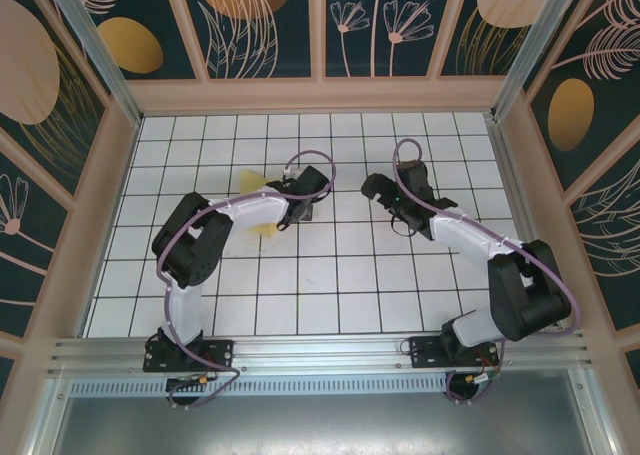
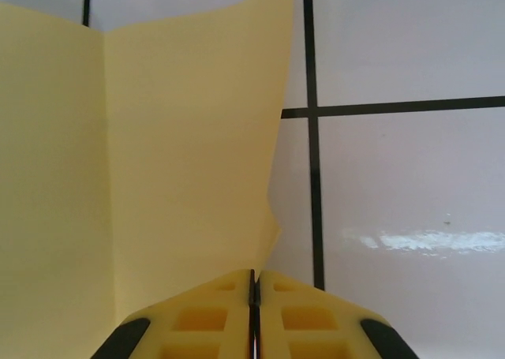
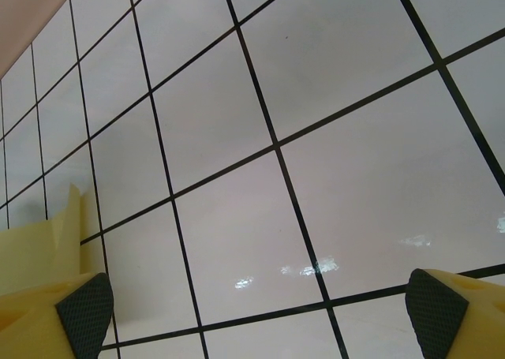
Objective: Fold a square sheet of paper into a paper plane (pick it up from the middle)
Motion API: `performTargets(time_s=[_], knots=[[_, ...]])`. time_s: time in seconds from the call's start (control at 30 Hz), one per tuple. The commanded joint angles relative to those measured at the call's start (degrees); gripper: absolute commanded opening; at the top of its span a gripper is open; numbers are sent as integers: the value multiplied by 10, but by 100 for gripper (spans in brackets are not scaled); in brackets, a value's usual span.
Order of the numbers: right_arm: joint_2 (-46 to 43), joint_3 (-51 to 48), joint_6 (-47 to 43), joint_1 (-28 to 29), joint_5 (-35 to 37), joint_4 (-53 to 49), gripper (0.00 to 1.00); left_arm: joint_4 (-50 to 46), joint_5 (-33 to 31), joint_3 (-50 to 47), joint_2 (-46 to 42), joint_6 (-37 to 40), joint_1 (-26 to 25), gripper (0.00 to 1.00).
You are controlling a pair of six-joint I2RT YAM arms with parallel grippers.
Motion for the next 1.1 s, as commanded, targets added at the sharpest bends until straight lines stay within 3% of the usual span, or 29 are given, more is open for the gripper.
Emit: performTargets(time_s=[0.0,0.37,0.53,0.73,1.0,1.07], knots=[[-11,-10,12,-6,-14,8,98,34,59,-7,0,-11,-6,14],[-12,-12,11,-7,-26,4,97,65,129,-10,-27,-12,-6,40],[-17,-12,-5,-7,-56,4,98,101,196,-24,-102,-12,-7,54],[-21,-14,-30,12,-107,22,99,136,200,-63,-203,-22,1,69],[20,9,-1,89,-127,74,99,196,186,-178,-323,-57,73,98],[39,11,24,109,-129,97,99,215,201,-214,-345,-63,100,98]])
